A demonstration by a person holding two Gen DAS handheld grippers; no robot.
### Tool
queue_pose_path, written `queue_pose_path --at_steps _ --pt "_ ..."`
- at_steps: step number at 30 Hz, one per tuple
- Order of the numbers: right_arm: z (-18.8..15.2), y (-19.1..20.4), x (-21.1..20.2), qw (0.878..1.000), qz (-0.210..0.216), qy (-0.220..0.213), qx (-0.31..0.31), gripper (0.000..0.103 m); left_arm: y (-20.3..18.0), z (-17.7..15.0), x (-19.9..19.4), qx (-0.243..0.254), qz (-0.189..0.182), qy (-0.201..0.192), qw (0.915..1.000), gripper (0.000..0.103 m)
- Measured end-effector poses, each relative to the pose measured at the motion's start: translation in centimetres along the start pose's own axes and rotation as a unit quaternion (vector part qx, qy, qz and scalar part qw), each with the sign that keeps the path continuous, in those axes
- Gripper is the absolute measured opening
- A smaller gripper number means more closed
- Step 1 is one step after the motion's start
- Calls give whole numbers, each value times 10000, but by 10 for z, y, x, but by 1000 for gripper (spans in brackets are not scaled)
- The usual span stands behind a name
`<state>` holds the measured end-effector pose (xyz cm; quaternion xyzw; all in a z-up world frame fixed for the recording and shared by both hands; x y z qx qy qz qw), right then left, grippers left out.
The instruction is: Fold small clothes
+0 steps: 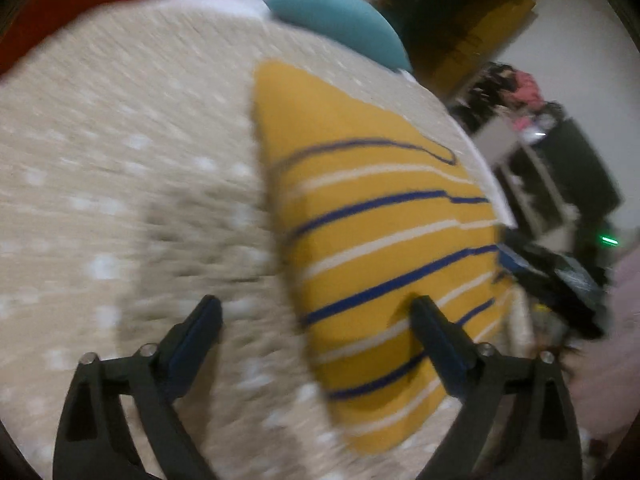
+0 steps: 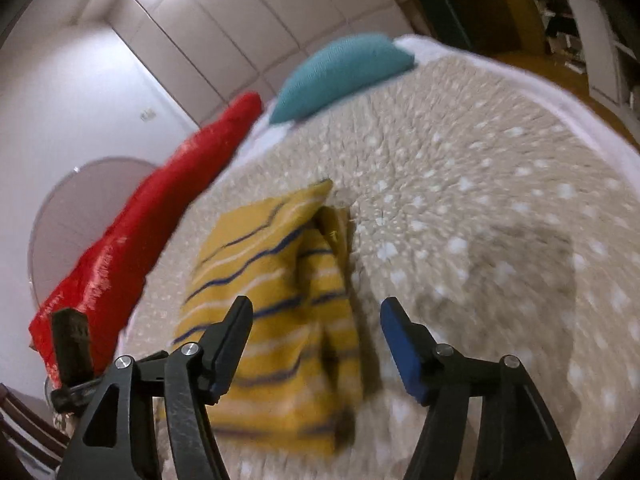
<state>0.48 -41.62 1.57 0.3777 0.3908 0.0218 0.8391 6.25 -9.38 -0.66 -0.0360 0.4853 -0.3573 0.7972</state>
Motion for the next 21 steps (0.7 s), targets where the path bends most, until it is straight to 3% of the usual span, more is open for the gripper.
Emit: queue_pose_path --at_steps 1,3,4,5,7,11,13,15,18,21 --pt "3 -3 14 9999 20 140 75 71 -1 1 10 -74 -233 68 9997 97" --pt "2 -7 36 9974 370 468 392 66 -8 2 18 4 -213 111 9997 94" --pt "-2 -7 44 9925 723 725 667 55 -11 2 19 97 -201 162 9996 81" --pt "-5 -10 48 9873 952 855 936 44 -16 4 17 170 -339 239 9990 49" --pt "-11 -8 48 9780 1396 953 1221 41 -22 10 4 258 -162 284 9991 42" --pt "-28 -1 38 9691 1887 1057 1189 36 -26 13 -26 481 321 171 9982 43" --pt "-39 -7 38 9781 1554 921 1037 40 -17 3 -24 314 619 349 9970 51" --pt "-47 -18 35 9818 1364 826 1034 40 -10 -8 -22 197 796 416 9958 68" --pt "-45 -16 4 9911 913 357 899 48 -13 -25 -39 43 915 222 9955 69" --pt "-33 6 -32 9966 593 -331 468 48 -28 -42 -63 160 1264 -107 9918 73"
Point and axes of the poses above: each gripper's, at about its wrist camera, not at the fingertips, and x roughly the way its jaws point, y to its left, z to its top, the point moved 2 cm from there along x, roughly the way its jaws point, and after that the axes turned 13 degrees about x, right-handed, at the moved point
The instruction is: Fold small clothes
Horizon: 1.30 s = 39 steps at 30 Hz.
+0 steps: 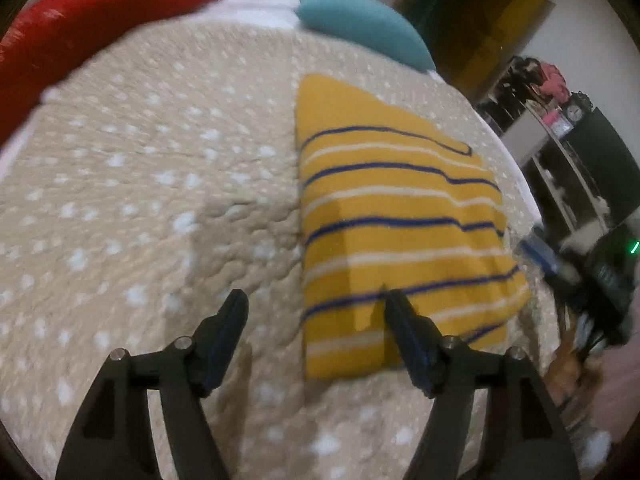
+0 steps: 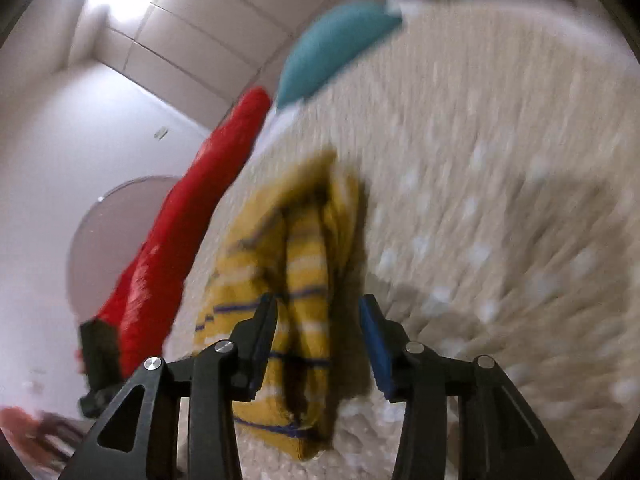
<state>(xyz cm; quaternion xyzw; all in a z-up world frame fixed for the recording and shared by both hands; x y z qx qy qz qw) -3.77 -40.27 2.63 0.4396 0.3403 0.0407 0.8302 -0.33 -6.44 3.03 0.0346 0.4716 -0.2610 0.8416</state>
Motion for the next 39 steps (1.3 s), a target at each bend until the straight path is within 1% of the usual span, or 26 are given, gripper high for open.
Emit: queue_pose_path --at_steps 1,2,3,5,8,9,11,12,13,14,17,20,21,22,23,25,26,28,30,31,32,33,35,37,38,39 --pt "5 15 -3 9998 -6 -119 -142 48 -4 -6 -8 18 108 -108 9999 74" --pt "8 27 -1 9996 23 -161 -226 44 -6 -11 -16 -8 171 -207 9996 75" --pt "12 39 3 9994 55 -156 -313 36 -7 -16 -21 -44 193 -280 9994 76" --pt "11 63 24 9985 74 -59 -535 26 -6 -23 -35 -87 216 -421 9988 77" --pt "5 87 66 9951 -236 30 -957 17 -9 -35 -51 -58 405 -585 9974 79" --pt "3 88 86 9908 -584 2 -1221 17 -9 -39 -54 -41 479 -624 9969 80" --pt "-6 69 115 9826 -1208 267 -1384 14 -6 -50 -61 -46 610 -664 9959 80" --pt "-10 61 120 9823 -1280 272 -1342 13 -5 -54 -63 -53 645 -673 9956 80" --pt "-13 56 114 9845 -1167 114 -1303 11 -2 -59 -65 -55 678 -682 9953 80" --pt "-13 53 109 9853 -1148 118 -1262 11 0 -64 -67 -59 729 -691 9949 81" --pt "-18 41 90 9878 -1100 96 -1098 10 11 -73 -70 -144 853 -742 9935 81" --pt "-21 28 73 9877 -1257 39 -934 10 20 -82 -70 -310 763 -729 9939 82" --pt "-22 21 65 9888 -1241 84 -823 14 21 -82 -71 -333 739 -744 9939 82" --pt "-21 15 59 9896 -1247 115 -713 22 21 -84 -75 -327 741 -788 9936 82" --pt "-22 10 51 9903 -1261 118 -569 38 20 -86 -80 -282 798 -854 9927 82" --pt "-26 13 27 9903 -1302 -111 -475 38 16 -89 -90 -149 993 -981 9901 82" --pt "-28 18 18 9891 -1349 -229 -549 38 14 -91 -95 -75 1127 -1047 9881 83" --pt "-40 41 -1 9877 -1200 -531 -849 38 9 -92 -103 47 1367 -1178 9836 83" --pt "-51 63 -7 9863 -1042 -661 -1095 38 -1 -93 -113 206 1722 -1344 9756 85" --pt "-56 72 -6 9853 -969 -685 -1228 38 -6 -93 -120 277 1974 -1454 9691 86" --pt "-63 83 -2 9835 -915 -668 -1413 38 -11 -93 -129 313 2334 -1651 9578 91" --pt "-72 94 8 9806 -907 -590 -1632 38 -15 -94 -138 308 2629 -1849 9465 100" --pt "-84 100 33 9773 -938 -391 -1861 38 -20 -98 -160 247 3129 -2352 9199 103" --pt "-92 92 53 9728 -1210 -260 -1957 38 -24 -101 -177 204 3274 -2701 9052 103" --pt "-95 78 66 9693 -1549 -150 -1906 38 -25 -103 -185 192 3254 -2834 9019 103" --pt "-97 71 66 9711 -1549 -117 -1813 37 -25 -104 -190 179 3233 -2893 9008 103"
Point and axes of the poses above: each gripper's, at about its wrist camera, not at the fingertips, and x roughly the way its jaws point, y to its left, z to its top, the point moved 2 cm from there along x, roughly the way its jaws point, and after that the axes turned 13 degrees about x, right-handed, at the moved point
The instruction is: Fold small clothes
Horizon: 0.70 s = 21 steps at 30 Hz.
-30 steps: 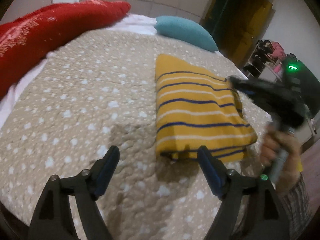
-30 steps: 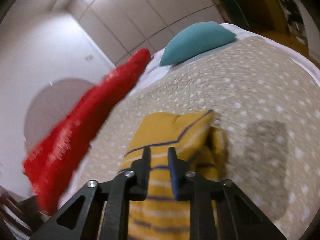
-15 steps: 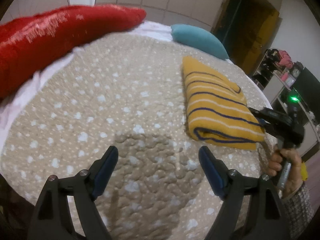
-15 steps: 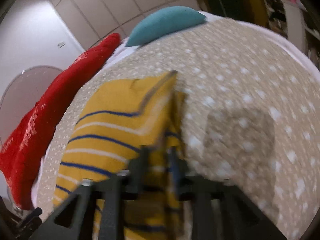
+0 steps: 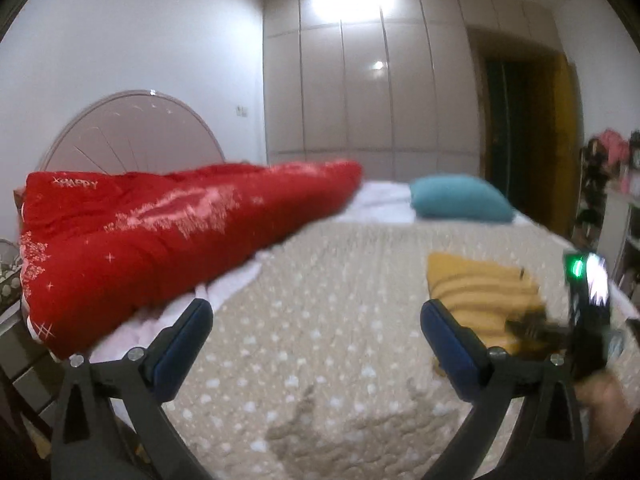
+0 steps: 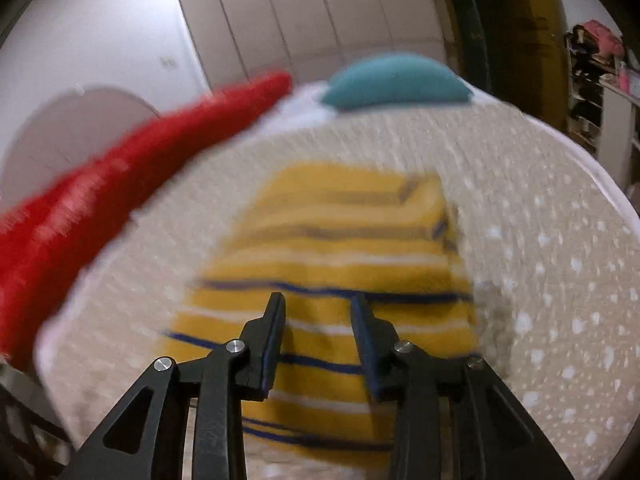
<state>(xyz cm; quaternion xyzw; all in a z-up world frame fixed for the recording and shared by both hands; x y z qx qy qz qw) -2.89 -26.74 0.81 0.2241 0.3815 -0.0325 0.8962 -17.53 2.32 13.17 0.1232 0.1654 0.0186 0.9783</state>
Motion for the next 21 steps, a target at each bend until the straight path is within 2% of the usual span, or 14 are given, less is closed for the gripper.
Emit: queue_pose_path --at_steps 2,5,7,9,15,21 --pt "-10 -12 -13 9996 200 -116 186 37 4 2 -5 -36 -75 -22 10000 103" --pt "-27 -14 -33 9998 -119 146 -120 39 1 2 -5 -36 -180 93 9998 103" --pt "-34 -16 -57 9993 -337 43 -182 42 -3 4 -8 -36 -160 135 9998 103" --pt "-38 -20 -81 9993 -329 -118 -92 62 -4 7 -15 -106 -133 88 9998 103" --pt "-44 -32 -153 9972 -184 -690 200 65 -6 24 -43 -214 40 -19 9998 103" --pt "-62 -22 -177 9982 -53 -577 160 69 -4 33 -64 -160 -72 -123 9998 103"
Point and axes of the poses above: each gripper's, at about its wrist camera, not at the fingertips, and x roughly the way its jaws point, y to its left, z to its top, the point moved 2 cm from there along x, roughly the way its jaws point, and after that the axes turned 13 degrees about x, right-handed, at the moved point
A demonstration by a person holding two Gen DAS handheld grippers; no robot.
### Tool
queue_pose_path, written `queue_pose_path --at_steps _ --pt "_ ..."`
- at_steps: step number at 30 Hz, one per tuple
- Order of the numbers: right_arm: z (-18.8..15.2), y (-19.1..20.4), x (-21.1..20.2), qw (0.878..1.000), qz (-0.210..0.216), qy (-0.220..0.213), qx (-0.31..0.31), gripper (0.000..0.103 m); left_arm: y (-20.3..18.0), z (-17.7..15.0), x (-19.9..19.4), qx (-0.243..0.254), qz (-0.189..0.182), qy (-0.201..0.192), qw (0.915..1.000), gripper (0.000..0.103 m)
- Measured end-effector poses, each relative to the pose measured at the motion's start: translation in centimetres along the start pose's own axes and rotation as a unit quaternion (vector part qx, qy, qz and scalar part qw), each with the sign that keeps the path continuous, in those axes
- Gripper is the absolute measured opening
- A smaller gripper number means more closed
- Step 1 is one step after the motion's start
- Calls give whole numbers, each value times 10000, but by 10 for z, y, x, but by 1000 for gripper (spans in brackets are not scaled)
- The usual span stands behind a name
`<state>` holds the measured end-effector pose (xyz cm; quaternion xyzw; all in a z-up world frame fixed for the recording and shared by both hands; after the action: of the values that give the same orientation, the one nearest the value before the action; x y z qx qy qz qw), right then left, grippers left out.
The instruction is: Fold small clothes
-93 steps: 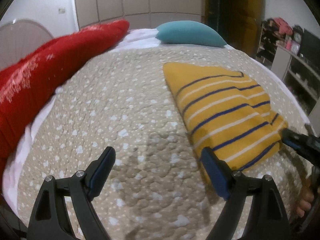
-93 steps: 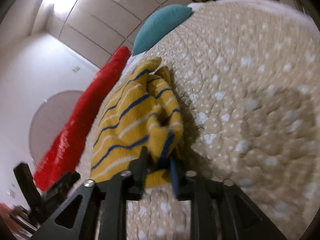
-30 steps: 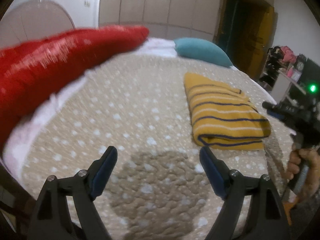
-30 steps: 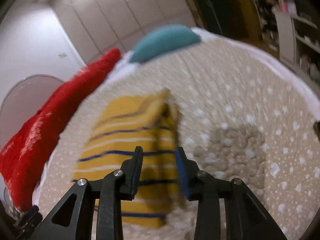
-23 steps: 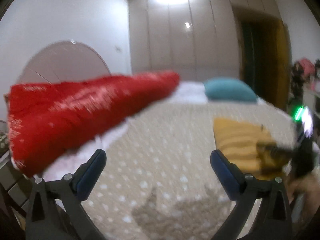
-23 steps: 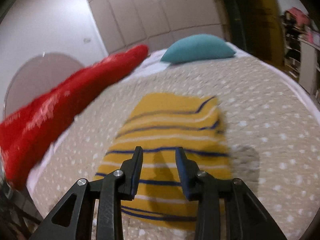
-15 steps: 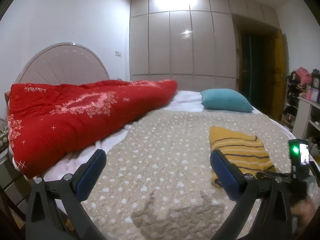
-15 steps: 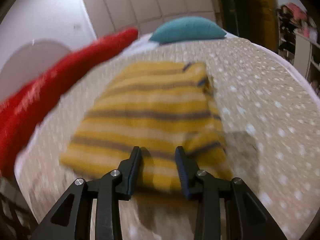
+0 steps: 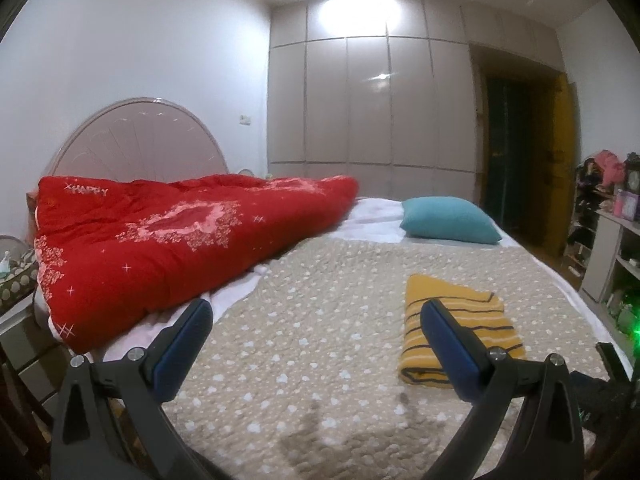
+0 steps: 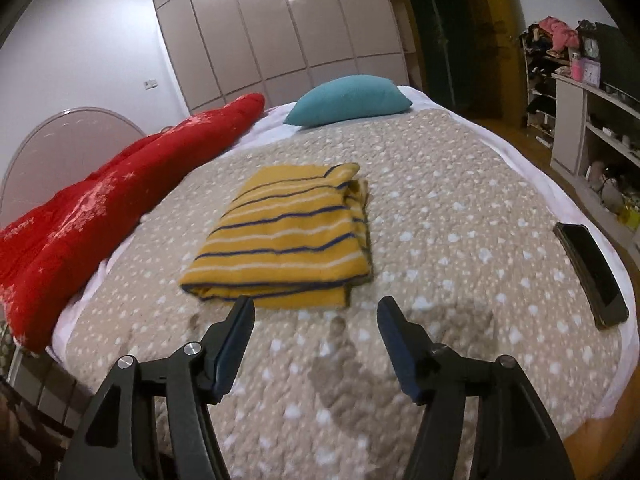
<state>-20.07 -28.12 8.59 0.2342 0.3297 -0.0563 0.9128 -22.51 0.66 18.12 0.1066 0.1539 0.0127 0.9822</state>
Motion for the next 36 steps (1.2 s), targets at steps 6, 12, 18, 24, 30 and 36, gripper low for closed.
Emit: queue_pose_path --at_steps 6,12,18,24,30,36 --pt "-21 24 -8 9996 69 102 -243 71 -1 -6 -3 36 -401 83 9992 103" --pt "-29 47 -4 9981 29 181 -588 71 0 -19 6 -87 -819 483 9954 103" --pt "-30 55 -8 9978 0 67 -654 74 5 -23 8 -63 -768 545 9955 103" --pt "-28 59 -13 9970 -22 -54 -774 76 1 -31 10 -189 -652 787 9946 103" --pt "-26 54 -14 9957 -233 -226 -867 79 -18 -47 25 -28 -829 1208 9892 103" --pt "-28 45 -2 9967 -381 -108 -703 79 -32 -72 41 330 -846 1637 9823 103"
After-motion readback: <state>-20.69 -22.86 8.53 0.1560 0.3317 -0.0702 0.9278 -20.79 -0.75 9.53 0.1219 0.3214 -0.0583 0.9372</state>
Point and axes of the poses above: each gripper's, at about its wrist camera, not at the fingertips, and x roughly the way its jaws point, y to its left, z to its top, the point moved 2 cm from there along x, roughly the way its jaws point, and after that the axes turned 13 degrees about x, right-handed, at the moved point
